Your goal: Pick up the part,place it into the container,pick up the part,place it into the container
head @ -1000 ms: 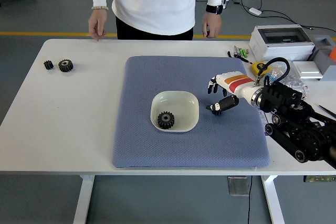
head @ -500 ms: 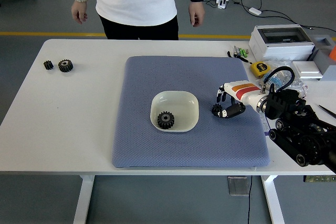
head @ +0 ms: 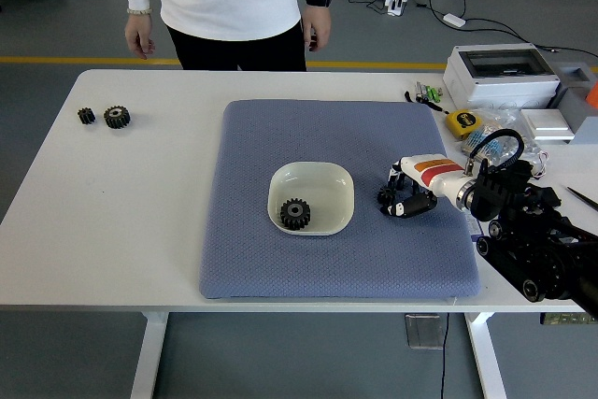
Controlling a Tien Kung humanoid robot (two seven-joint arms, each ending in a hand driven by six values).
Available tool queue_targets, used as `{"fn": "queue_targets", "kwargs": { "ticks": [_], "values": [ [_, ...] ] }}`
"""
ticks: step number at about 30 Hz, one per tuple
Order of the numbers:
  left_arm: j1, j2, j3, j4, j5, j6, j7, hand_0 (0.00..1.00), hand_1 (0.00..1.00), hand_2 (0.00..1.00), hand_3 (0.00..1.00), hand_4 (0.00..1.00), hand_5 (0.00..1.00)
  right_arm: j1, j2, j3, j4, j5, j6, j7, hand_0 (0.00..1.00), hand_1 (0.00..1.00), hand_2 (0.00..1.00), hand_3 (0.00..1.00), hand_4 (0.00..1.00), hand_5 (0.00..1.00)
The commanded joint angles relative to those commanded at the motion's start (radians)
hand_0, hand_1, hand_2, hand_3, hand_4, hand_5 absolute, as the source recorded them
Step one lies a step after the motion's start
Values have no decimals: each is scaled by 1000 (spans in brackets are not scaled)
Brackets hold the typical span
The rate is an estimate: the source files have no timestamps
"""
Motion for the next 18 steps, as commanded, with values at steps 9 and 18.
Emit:
{"fn": "queue_targets", "kwargs": {
  "ticks": [9,18],
  "values": [
    [-3,0,-4,0,8,-1,2,715,676,677,568,602,568,-6,3,7,-6,-40,-42,1,21,189,357,450,834,367],
    [-3,-1,-8,0,12,0,5,715,676,677,568,602,569,-5,3,4,-10,-50,-54,-5,2,105,247,396,827,372]
  ]
}}
